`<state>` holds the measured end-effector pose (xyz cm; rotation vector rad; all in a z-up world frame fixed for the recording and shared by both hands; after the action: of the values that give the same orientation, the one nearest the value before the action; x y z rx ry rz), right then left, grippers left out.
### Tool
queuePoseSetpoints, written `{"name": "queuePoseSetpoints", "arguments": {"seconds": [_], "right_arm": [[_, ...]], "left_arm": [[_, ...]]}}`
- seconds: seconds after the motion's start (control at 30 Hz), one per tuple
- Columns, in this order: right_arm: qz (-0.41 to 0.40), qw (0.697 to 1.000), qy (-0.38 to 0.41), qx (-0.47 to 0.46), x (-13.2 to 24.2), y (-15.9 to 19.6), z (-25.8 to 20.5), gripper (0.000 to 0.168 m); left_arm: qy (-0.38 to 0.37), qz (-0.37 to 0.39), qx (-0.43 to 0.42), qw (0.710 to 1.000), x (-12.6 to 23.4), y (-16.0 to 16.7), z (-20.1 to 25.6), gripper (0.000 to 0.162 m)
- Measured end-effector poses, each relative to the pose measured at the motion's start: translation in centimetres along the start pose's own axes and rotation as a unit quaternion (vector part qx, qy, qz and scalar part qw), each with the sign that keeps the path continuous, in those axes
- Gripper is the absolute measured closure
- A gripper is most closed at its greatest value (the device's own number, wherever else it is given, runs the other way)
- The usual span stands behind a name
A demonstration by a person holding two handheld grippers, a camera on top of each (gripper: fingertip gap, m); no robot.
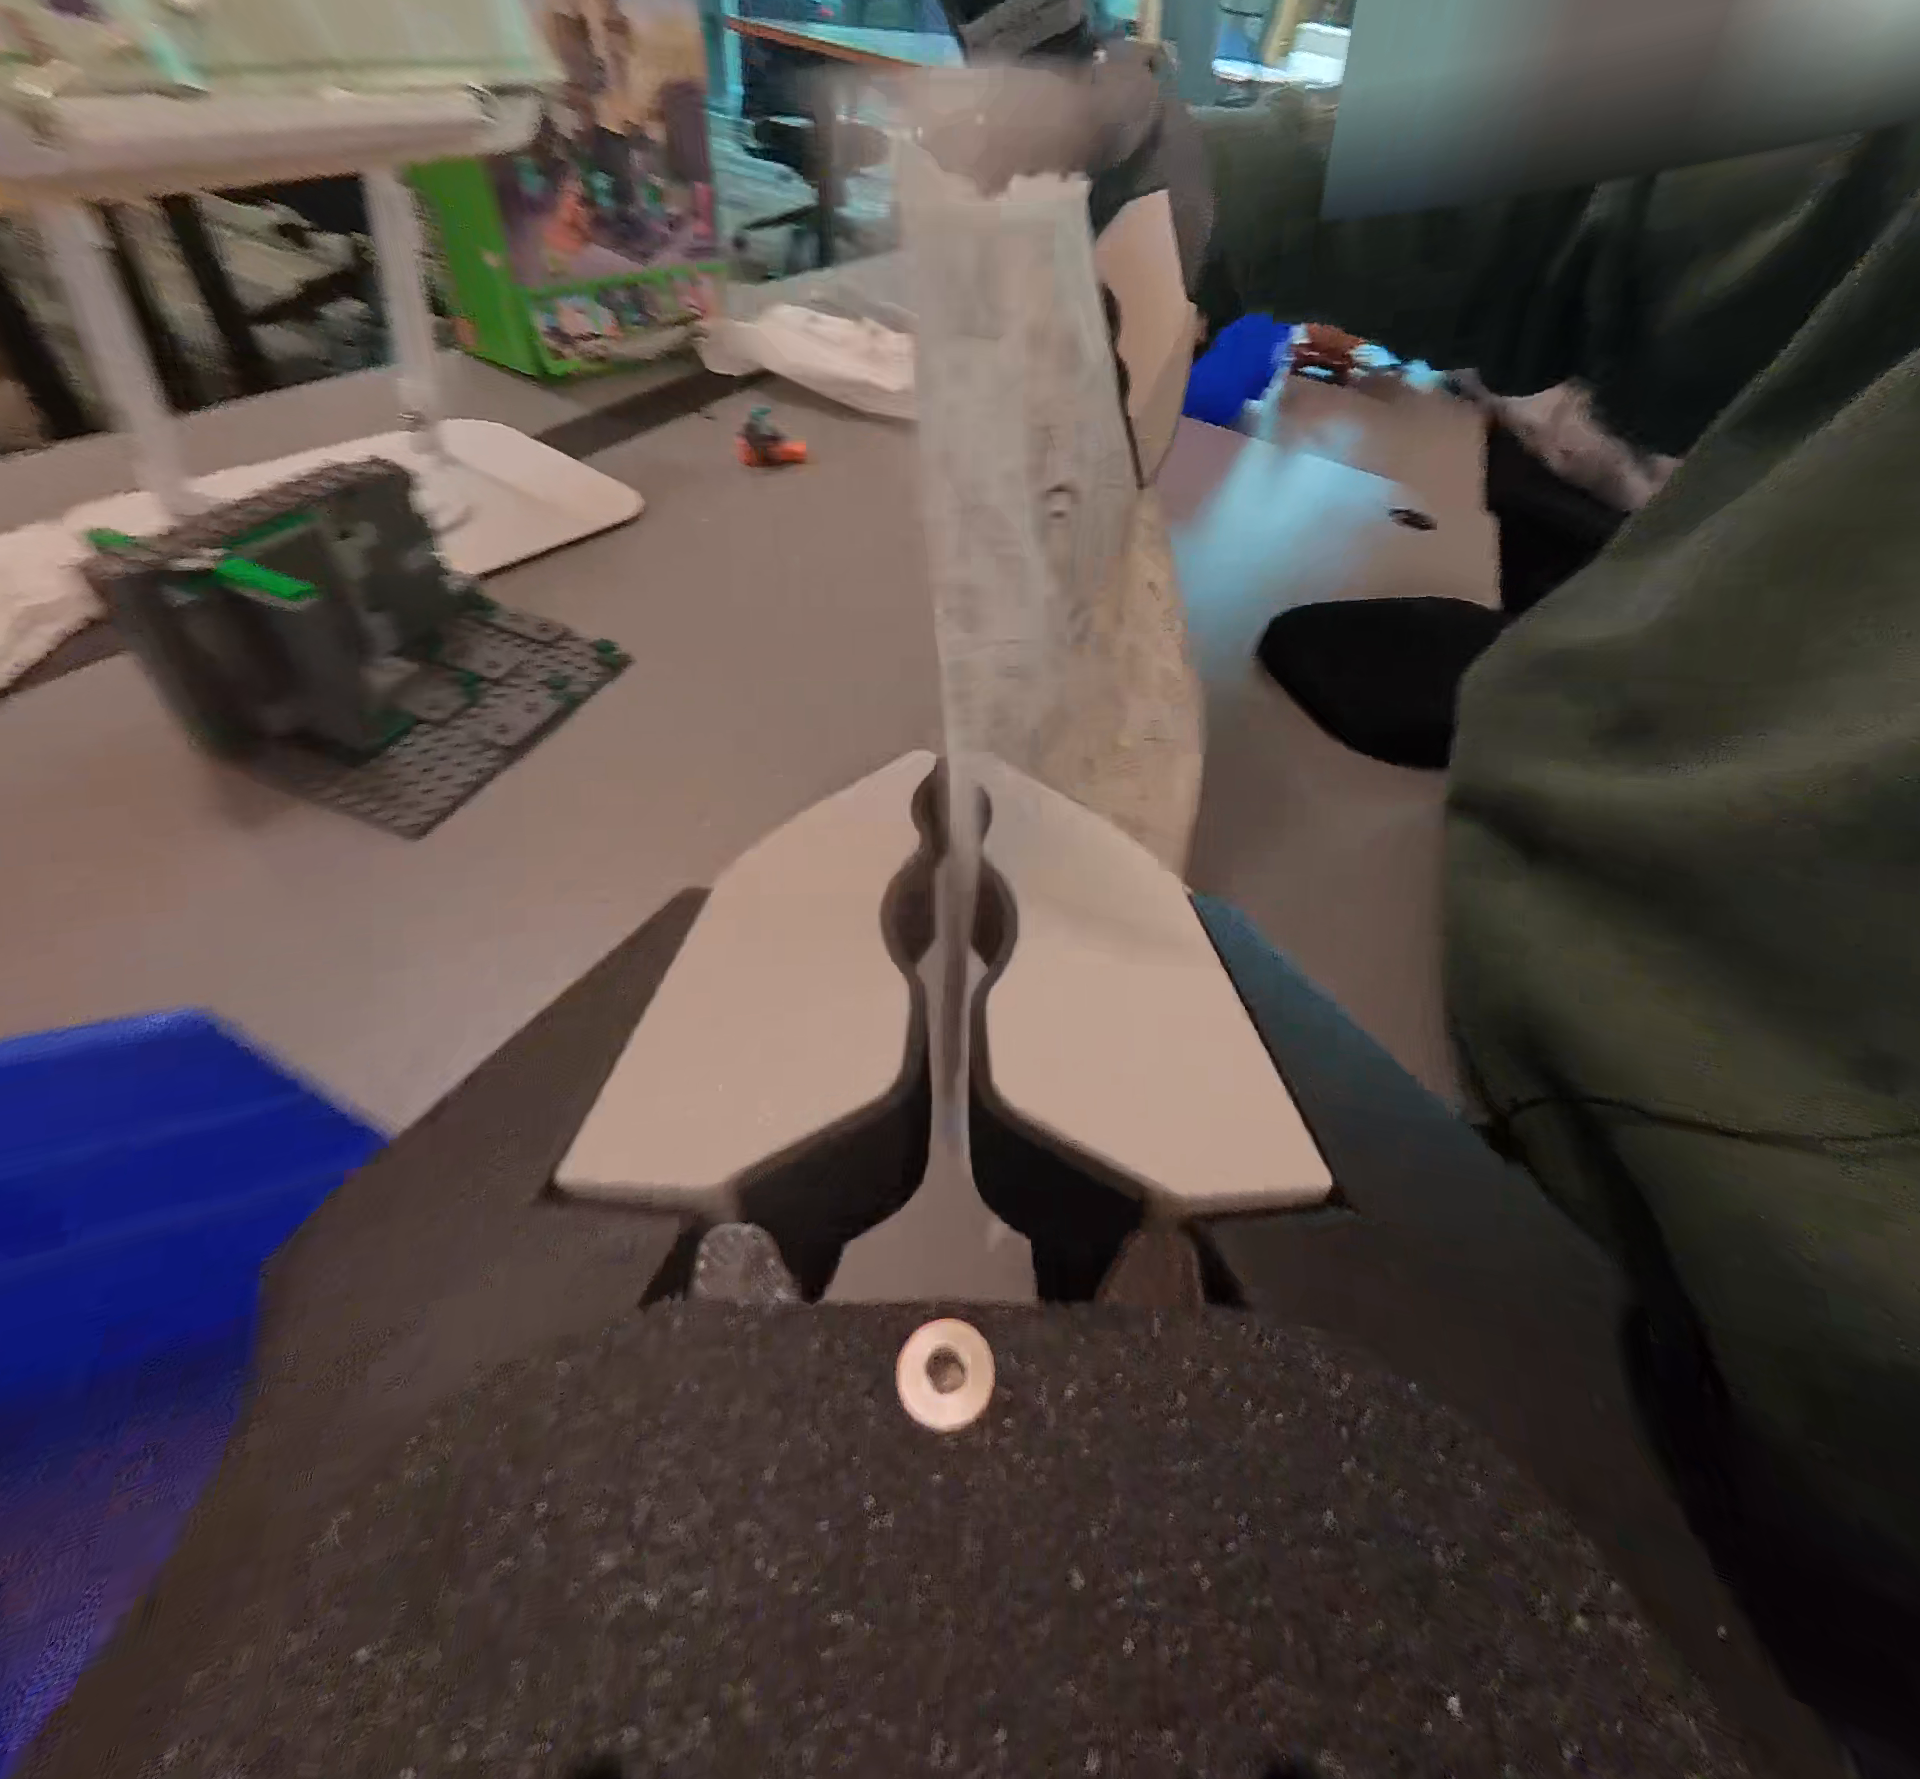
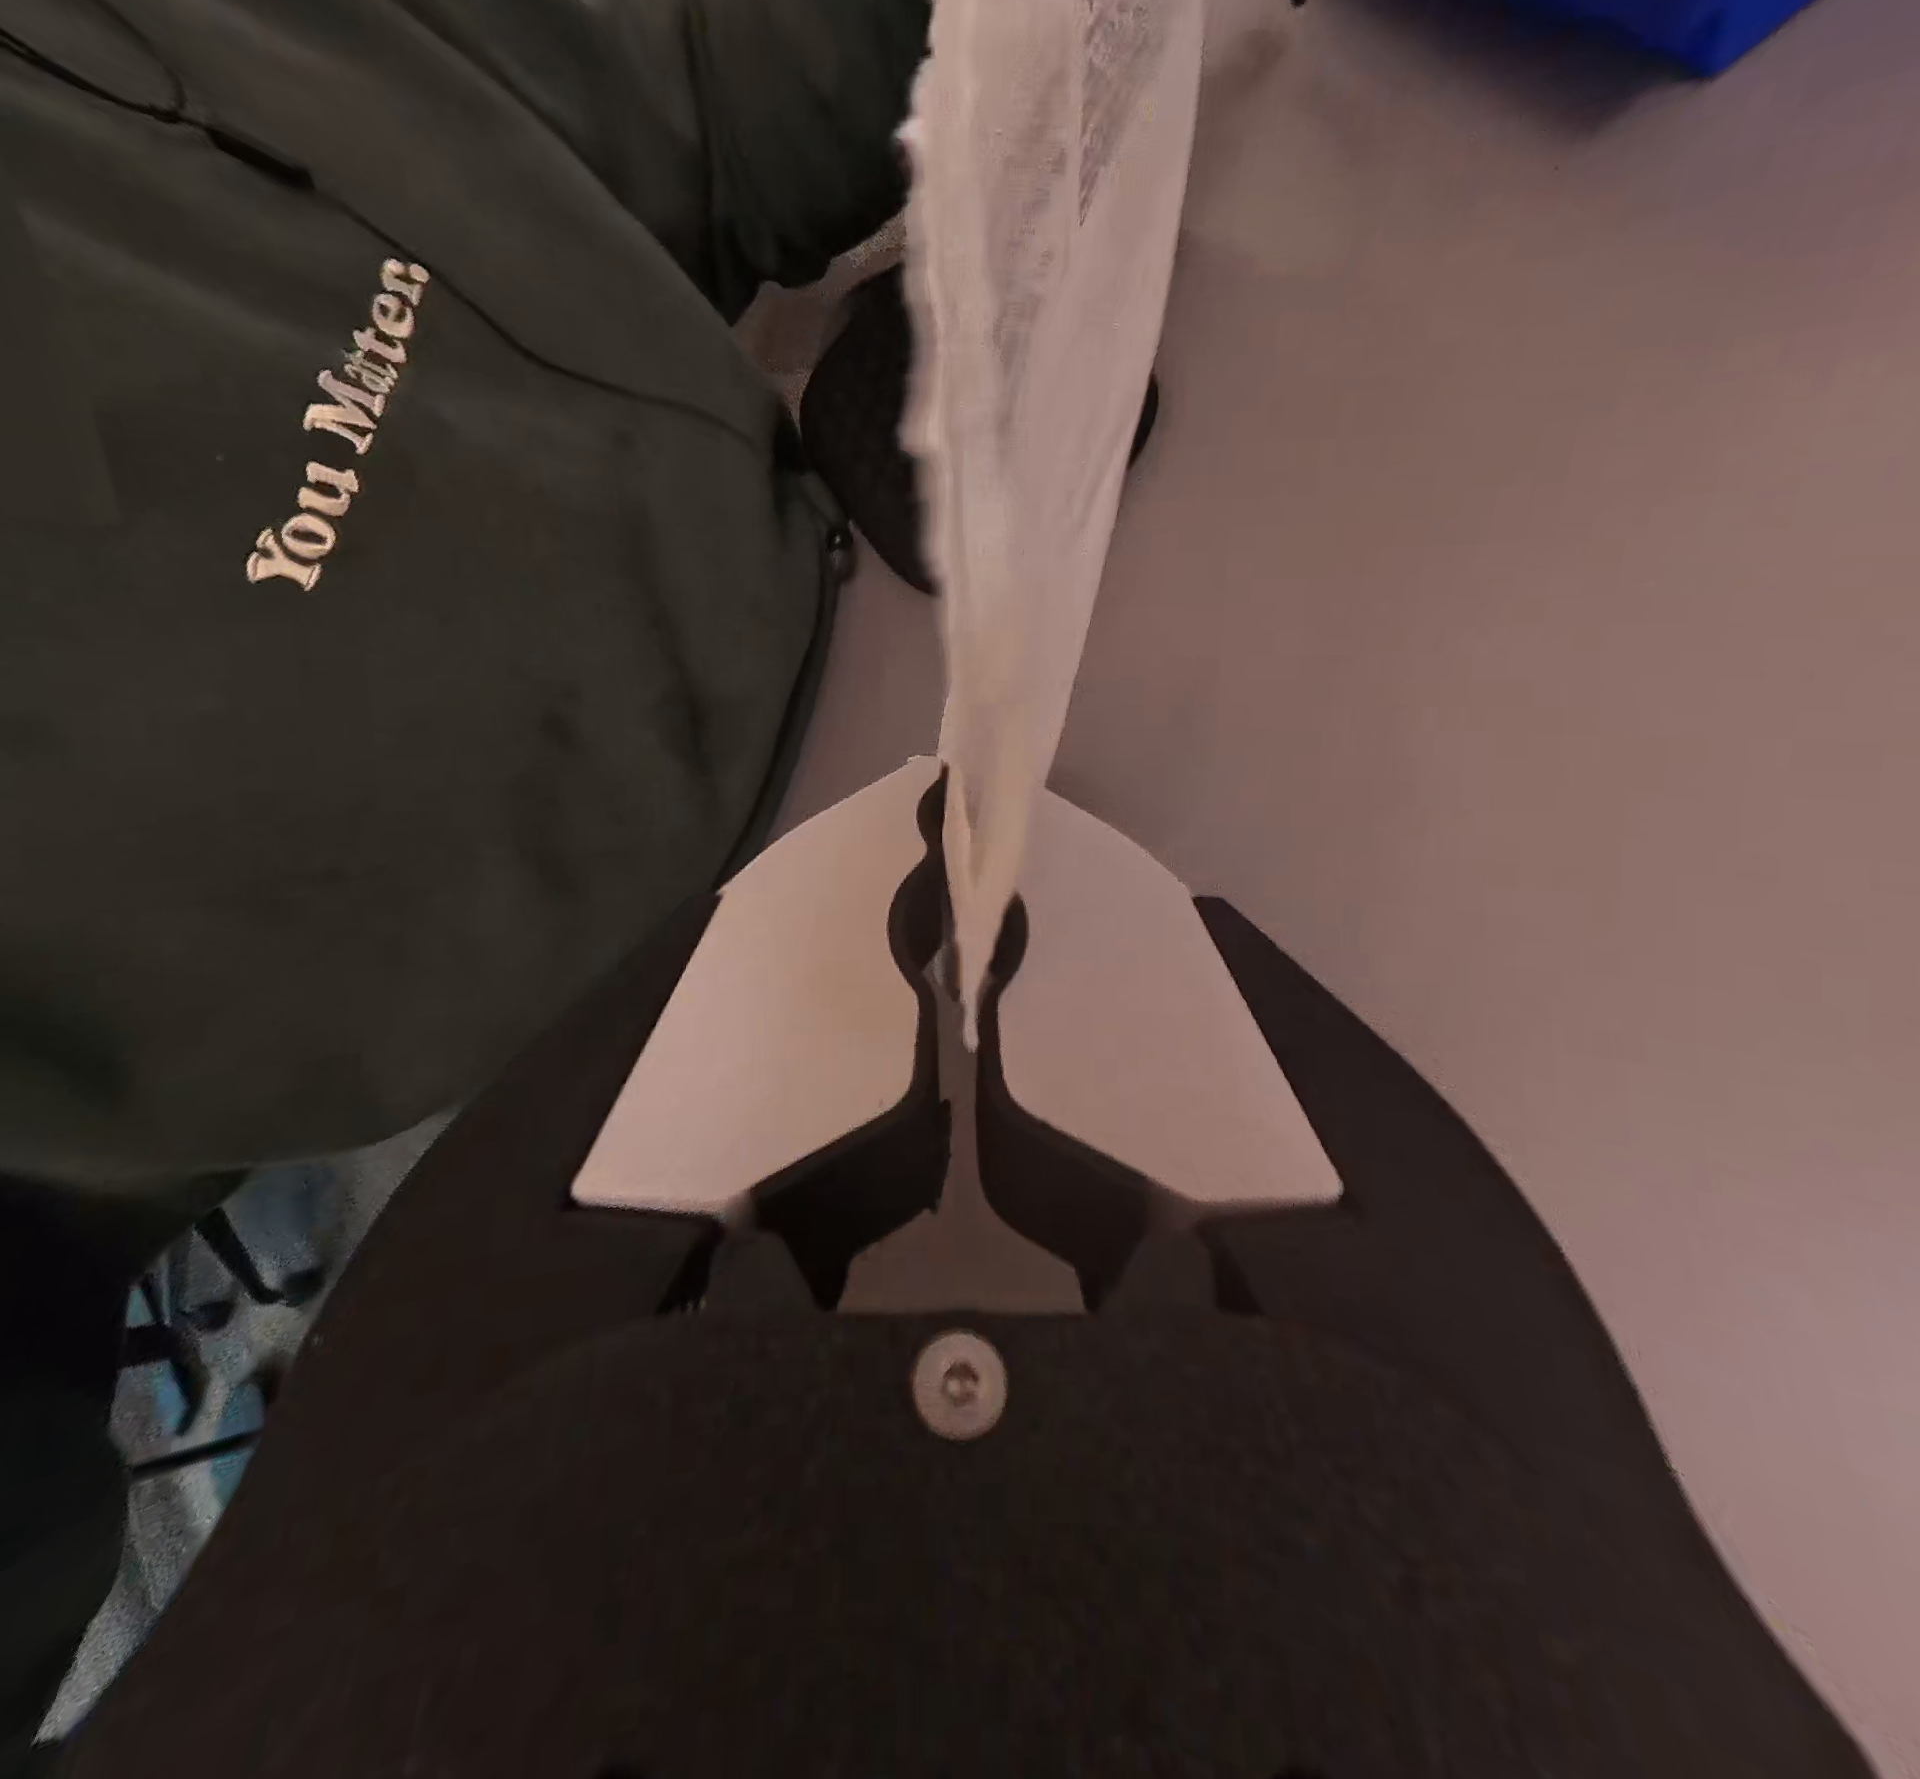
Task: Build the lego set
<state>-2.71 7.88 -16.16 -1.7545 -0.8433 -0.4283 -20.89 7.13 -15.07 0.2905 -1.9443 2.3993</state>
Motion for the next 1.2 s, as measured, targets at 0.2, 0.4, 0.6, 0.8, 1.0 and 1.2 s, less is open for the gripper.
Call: {"name": "queuePoseSetpoints", "arguments": {"seconds": [0.2, 0.4, 0.6, 0.8, 1.0, 1.2], "right_arm": [[0.135, 0.985, 0.06, -0.094, 2.4, 2.6, 1.2, 0.163], [0.229, 0.954, 0.147, -0.123, 2.1, 5.2, 1.7, 0.12], [0.271, 0.939, 0.175, -0.119, 1.5, 5.6, 1.2, 0.168], [0.269, 0.931, 0.178, -0.174, 3.0, 6.0, 0.5, 0.168], [0.304, 0.899, 0.225, -0.219, 6.7, 7.4, 0.5, 0.168], [0.424, 0.812, 0.24, -0.32, 12.6, 9.3, 1.6, 0.168]], "left_arm": [[0.064, 0.03, 0.089, 0.994, -3.2, 0.4, -1.1, 0.162], [0.124, 0.064, 0.114, 0.984, -4.8, 0.3, -1.2, 0.161], [0.156, 0.077, 0.138, 0.975, -6.4, 0.2, -1.7, 0.162], [0.119, 0.052, 0.118, 0.985, -7.5, 0.4, -2.0, 0.161], [0.009, 0.011, 0.062, 0.998, -8.3, 0.3, -3.1, 0.151], [-0.068, -0.022, 0.0, 0.997, -8.8, -0.1, -3.7, 0.153]]}}
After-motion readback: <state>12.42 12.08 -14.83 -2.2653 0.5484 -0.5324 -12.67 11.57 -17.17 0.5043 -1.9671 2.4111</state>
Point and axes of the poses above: each gripper's, where its closed fingertips meet, x back along the fingers, y out of its underside, z = x × y across the jaws, the point moved 1 cm from there along x, back along the fingers, and after that the axes turned 15 degrees about y, right-handed, at the moved point
